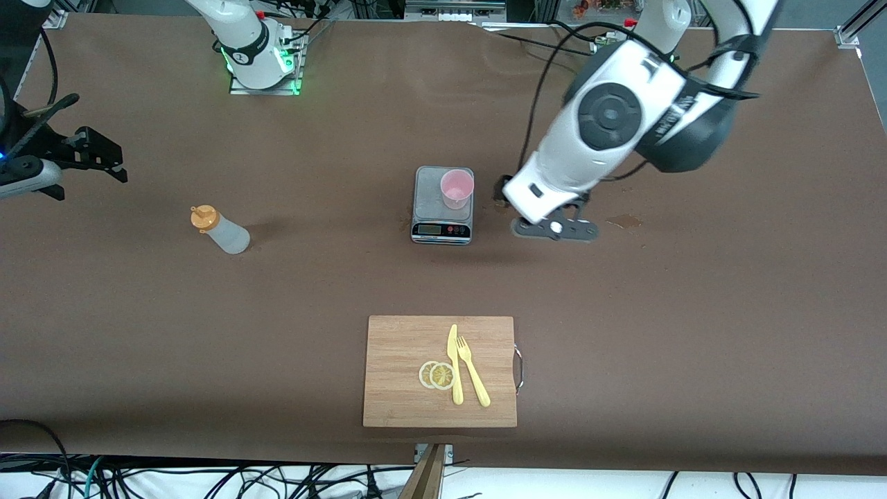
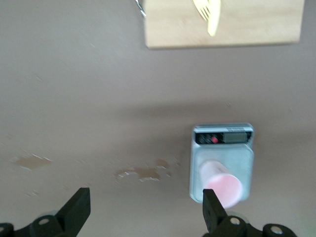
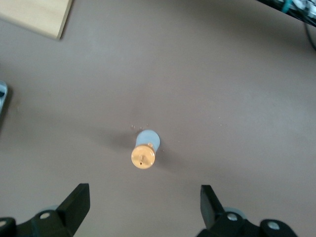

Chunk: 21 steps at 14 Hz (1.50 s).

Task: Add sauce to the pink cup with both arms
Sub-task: 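Open and retract the left gripper while the right gripper reaches the bottle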

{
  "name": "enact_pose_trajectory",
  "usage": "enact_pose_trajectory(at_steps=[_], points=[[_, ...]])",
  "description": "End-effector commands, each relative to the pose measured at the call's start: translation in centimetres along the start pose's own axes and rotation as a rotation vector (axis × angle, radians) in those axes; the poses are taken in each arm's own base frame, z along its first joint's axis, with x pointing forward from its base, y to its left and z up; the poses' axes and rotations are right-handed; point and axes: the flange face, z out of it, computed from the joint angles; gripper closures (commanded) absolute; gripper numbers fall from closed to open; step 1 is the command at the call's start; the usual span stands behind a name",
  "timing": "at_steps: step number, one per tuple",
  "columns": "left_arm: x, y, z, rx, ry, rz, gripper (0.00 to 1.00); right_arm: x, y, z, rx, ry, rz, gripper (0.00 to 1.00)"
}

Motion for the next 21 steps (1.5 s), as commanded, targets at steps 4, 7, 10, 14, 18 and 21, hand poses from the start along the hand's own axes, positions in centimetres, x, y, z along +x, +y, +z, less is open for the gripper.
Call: enact_pose_trajectory(at_steps=[4, 7, 10, 14, 18, 21], points=[[0.4, -9.1, -6.7, 0.101, 0.104, 0.096, 0.0, -1.4, 1.9, 2.5, 0.133, -0.049, -0.277, 0.01], [-0.5, -15.4, -8.7, 0.158, 0.117, 0.152, 0.0, -2.1, 4.1, 5.3, 0.23, -0.019, -0.425, 0.01], [-1.6, -20.9, -9.1, 0.181, 0.099, 0.152, 0.0, -5.2, 7.6, 9.1, 0.342, 0.034, -0.497, 0.01], [-3.8, -25.2, -10.2, 0.189, 0.096, 0.133, 0.0, -7.9, 12.3, 14.6, 0.474, 0.158, -0.625, 0.01], [-4.9, -27.2, -9.1, 0.156, 0.103, 0.099, 0.0, -9.5, 16.2, 20.8, 0.568, 0.332, -0.795, 0.01], [-5.8, -27.9, -9.3, 0.15, 0.11, 0.075, 0.0, -9.8, 17.5, 25.8, 0.615, 0.49, -0.937, 0.01]])
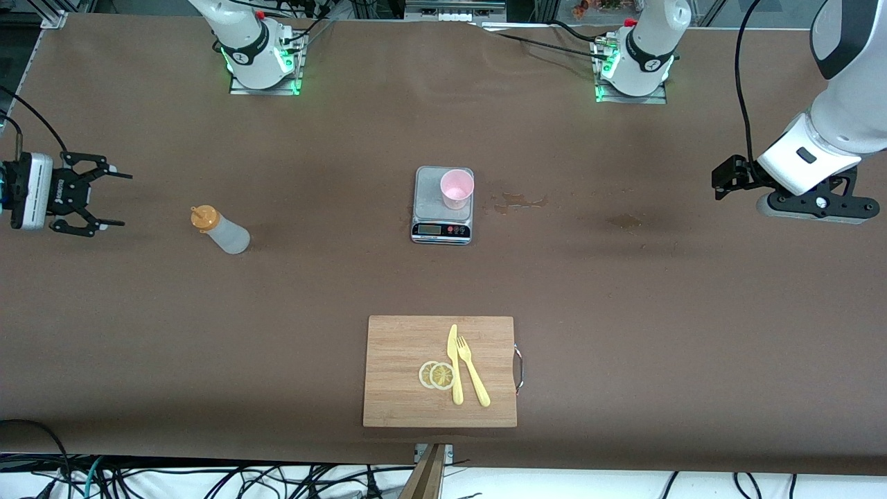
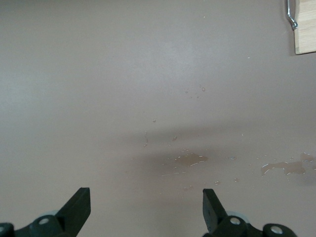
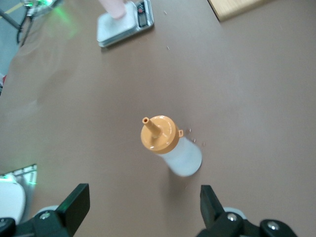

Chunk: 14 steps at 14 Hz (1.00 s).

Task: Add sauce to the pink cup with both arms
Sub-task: 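Grasp the orange-capped squeeze bottle with the right gripper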

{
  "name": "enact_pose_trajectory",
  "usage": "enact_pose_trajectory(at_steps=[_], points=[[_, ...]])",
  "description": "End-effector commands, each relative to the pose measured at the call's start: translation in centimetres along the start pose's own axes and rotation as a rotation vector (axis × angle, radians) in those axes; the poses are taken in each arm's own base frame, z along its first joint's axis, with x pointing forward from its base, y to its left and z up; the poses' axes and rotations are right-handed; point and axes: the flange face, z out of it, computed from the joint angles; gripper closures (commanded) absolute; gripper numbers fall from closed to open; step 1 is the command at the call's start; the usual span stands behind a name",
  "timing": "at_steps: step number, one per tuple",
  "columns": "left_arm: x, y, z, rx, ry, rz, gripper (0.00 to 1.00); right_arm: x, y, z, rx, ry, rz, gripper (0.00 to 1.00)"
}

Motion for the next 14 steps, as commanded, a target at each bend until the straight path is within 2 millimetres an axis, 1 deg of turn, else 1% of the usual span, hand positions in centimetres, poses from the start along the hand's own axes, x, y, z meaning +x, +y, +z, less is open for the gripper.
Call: enact_pose_trajectory(at_steps=[1, 3, 4, 6, 9, 11, 12, 13, 14], points=[[-1.4, -1.3, -0.3, -0.025, 0.021, -0.017, 0.0, -3.1, 1.7, 2.5, 0.006, 0.107, -0.145, 0.01], [-1.4, -1.8, -0.3, -0.066, 0.023, -0.033, 0.0, -5.3, 2.8, 5.1, 0.022, 0.168, -0.208, 0.01], [-1.4, -1.9, -0.2, -0.067, 0.021, -0.035, 0.0, -6.0, 3.1, 6.2, 0.037, 0.188, -0.224, 0.01], [-1.4, -0.9, -0.5, -0.066, 0.025, -0.026, 0.0, -7.0, 3.3, 8.0, 0.066, 0.198, -0.245, 0.01], [-1.4, -0.9, -0.4, -0.066, 0.025, -0.027, 0.0, -8.9, 4.2, 11.5, 0.093, 0.256, -0.254, 0.01], [-1.4, -1.2, -0.4, -0.066, 0.025, -0.032, 0.0, -9.5, 4.9, 13.4, 0.075, 0.321, -0.293, 0.01], [-1.4, -1.2, -0.4, -0.066, 0.025, -0.03, 0.0, -9.7, 5.0, 13.9, 0.075, 0.332, -0.292, 0.01], [-1.4, -1.2, -0.4, -0.066, 0.025, -0.032, 0.0, -9.8, 5.2, 14.6, 0.079, 0.341, -0.288, 0.01], [-1.4, -1.3, -0.3, -0.067, 0.023, -0.033, 0.0, -9.5, 5.6, 15.3, 0.071, 0.366, -0.283, 0.01]])
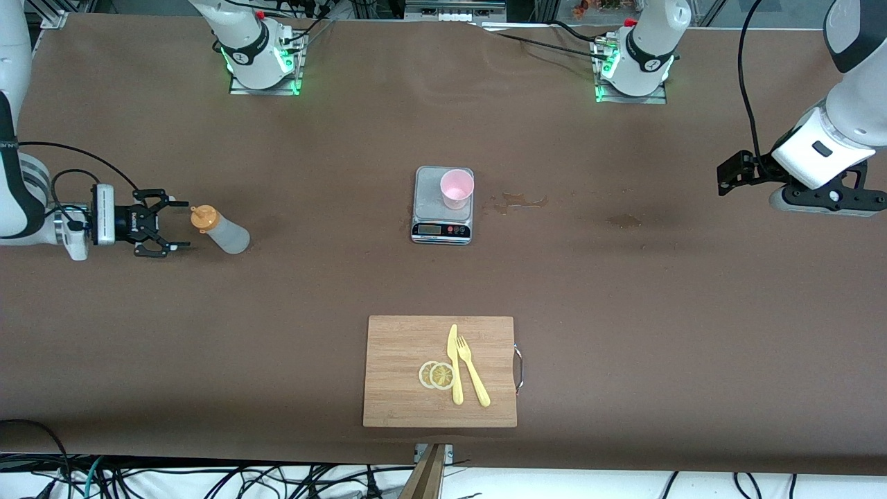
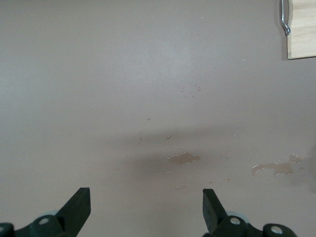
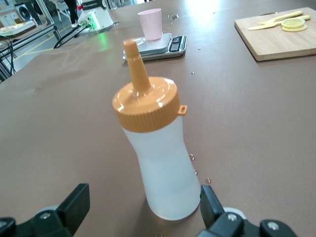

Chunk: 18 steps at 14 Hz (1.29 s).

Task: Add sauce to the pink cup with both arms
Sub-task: 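Grasp the orange-capped squeeze bottle with the right gripper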

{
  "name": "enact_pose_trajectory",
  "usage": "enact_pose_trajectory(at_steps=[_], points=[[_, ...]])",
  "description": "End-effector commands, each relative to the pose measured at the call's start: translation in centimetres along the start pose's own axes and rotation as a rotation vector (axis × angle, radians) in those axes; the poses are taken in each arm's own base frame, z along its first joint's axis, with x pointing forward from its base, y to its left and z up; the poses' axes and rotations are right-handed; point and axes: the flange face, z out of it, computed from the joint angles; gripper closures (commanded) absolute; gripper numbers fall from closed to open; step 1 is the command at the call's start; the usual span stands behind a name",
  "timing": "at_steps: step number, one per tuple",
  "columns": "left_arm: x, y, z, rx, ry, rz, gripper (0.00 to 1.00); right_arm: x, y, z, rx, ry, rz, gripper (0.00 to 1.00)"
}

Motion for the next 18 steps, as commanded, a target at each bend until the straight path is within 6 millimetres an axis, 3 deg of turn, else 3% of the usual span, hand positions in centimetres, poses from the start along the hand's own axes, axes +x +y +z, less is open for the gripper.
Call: enact_pose_trajectory(at_steps=[1, 8, 11, 18], points=[[-0.6, -0.3, -0.4, -0.015, 0.017, 0.002, 0.0, -0.2, 1.0, 1.8, -0.025, 0.071, -0.019, 0.01], [-0.5, 0.6, -1.3, -0.014, 0.033, 0.017, 0.0, 0.1, 2.4, 5.2, -0.035, 0.133, -0.03, 0.01], [-0.5, 0.5, -1.6, -0.015, 0.039, 0.024, 0.0, -0.4, 2.5, 5.4, -0.039, 0.13, -0.026, 0.02], [-0.3, -0.1, -1.3, -0.014, 0.036, 0.003, 0.0, -0.9, 2.4, 6.0, -0.035, 0.152, -0.025, 0.51]])
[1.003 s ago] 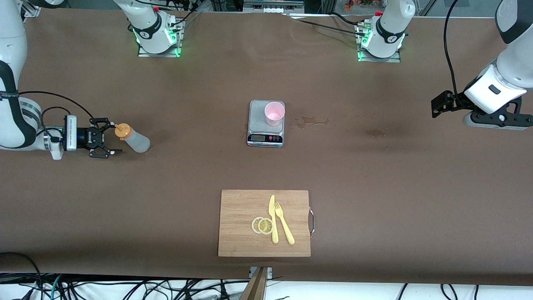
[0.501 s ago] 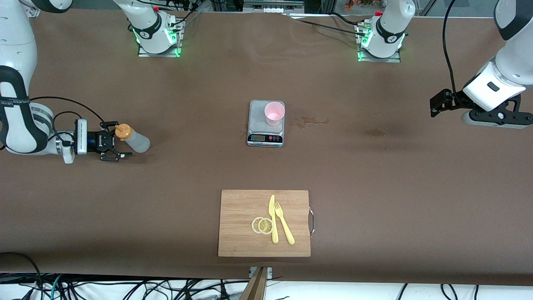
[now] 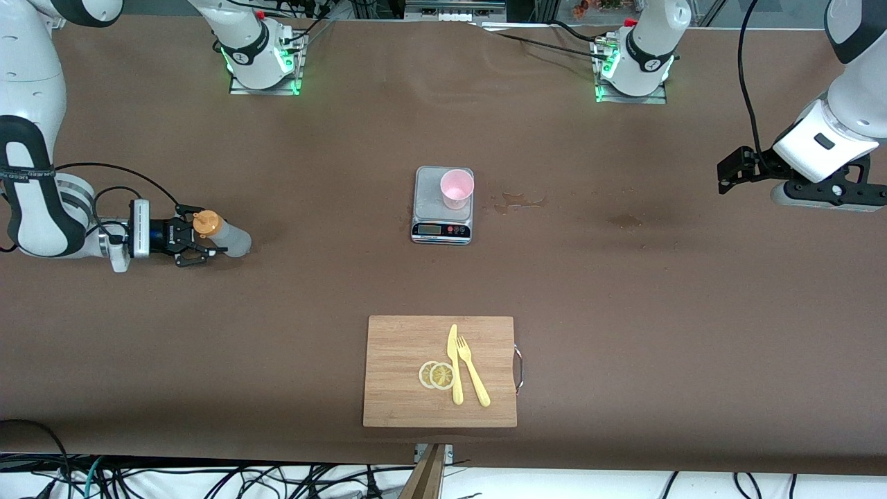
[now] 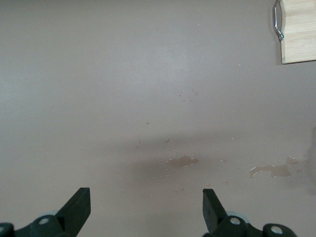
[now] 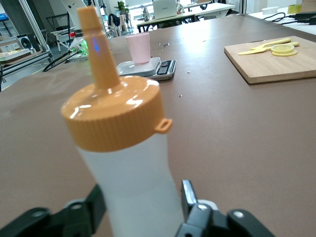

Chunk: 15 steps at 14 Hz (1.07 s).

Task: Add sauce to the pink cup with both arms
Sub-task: 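Lift the squeeze bottle off the table with the right gripper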

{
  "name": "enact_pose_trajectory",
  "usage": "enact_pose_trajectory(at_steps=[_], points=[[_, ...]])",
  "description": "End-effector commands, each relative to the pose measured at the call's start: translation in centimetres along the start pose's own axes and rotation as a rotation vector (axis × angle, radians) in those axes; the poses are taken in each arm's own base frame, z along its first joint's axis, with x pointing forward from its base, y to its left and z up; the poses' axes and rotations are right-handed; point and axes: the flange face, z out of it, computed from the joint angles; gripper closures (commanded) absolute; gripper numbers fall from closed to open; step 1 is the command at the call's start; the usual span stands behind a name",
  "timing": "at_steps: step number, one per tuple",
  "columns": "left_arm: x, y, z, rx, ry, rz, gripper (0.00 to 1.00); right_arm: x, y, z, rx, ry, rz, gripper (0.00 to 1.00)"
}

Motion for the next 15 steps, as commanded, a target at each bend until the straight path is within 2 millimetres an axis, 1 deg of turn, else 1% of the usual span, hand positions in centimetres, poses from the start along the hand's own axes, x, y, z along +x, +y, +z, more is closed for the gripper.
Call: enact_pose_trajectory(at_steps=[1, 2, 3, 5, 6, 7, 8, 9, 10, 12, 13, 15], points=[[-0.1, -0.6, -0.3, -0.016, 0.01, -0.006, 0.0, -0.3, 0.1, 0.2, -0.012, 0.021, -0.015, 0.59], [-0.1, -0.6, -0.3, -0.016, 0.01, -0.006, 0.0, -0.4, 0.0, 0.4, -0.009, 0.023, -0.016, 0.67], [-0.2, -0.7, -0.2, -0.016, 0.008, -0.007, 0.0, -0.1, 0.1, 0.6, -0.002, 0.024, -0.02, 0.7], [-0.2, -0.8, -0.2, -0.014, 0.008, -0.008, 0.0, 0.6, 0.4, 1.0, 0.008, 0.017, -0.032, 0.73], [-0.2, -0.8, -0.2, -0.011, 0.008, -0.008, 0.0, 1.4, 0.8, 1.4, 0.015, 0.011, -0.043, 0.73], [-0.2, -0.8, -0.2, -0.008, 0.008, -0.006, 0.0, 2.8, 1.4, 1.9, 0.022, -0.006, -0.056, 0.75], [-0.2, -1.0, -0.2, -0.004, 0.009, -0.007, 0.0, 4.0, 1.7, 1.9, 0.021, -0.022, -0.064, 0.8], [-0.2, -0.9, -0.2, -0.004, 0.009, -0.007, 0.0, 5.1, 2.1, 2.2, 0.023, -0.05, -0.052, 0.8], [-0.1, -1.1, -0.1, -0.004, 0.008, -0.01, 0.0, 6.0, 2.5, 2.9, 0.037, -0.066, -0.027, 0.8], [-0.2, -1.2, 0.0, -0.001, 0.006, -0.009, 0.0, 9.8, 3.2, 3.1, 0.022, -0.127, -0.01, 0.8], [-0.3, -1.4, 0.2, 0.0, -0.002, -0.013, 0.0, 11.3, 3.4, 2.9, 0.008, -0.165, 0.014, 0.8], [-0.3, -1.8, 0.5, 0.001, -0.007, -0.021, 0.0, 15.2, 4.1, 3.5, -0.004, -0.258, 0.038, 0.8]])
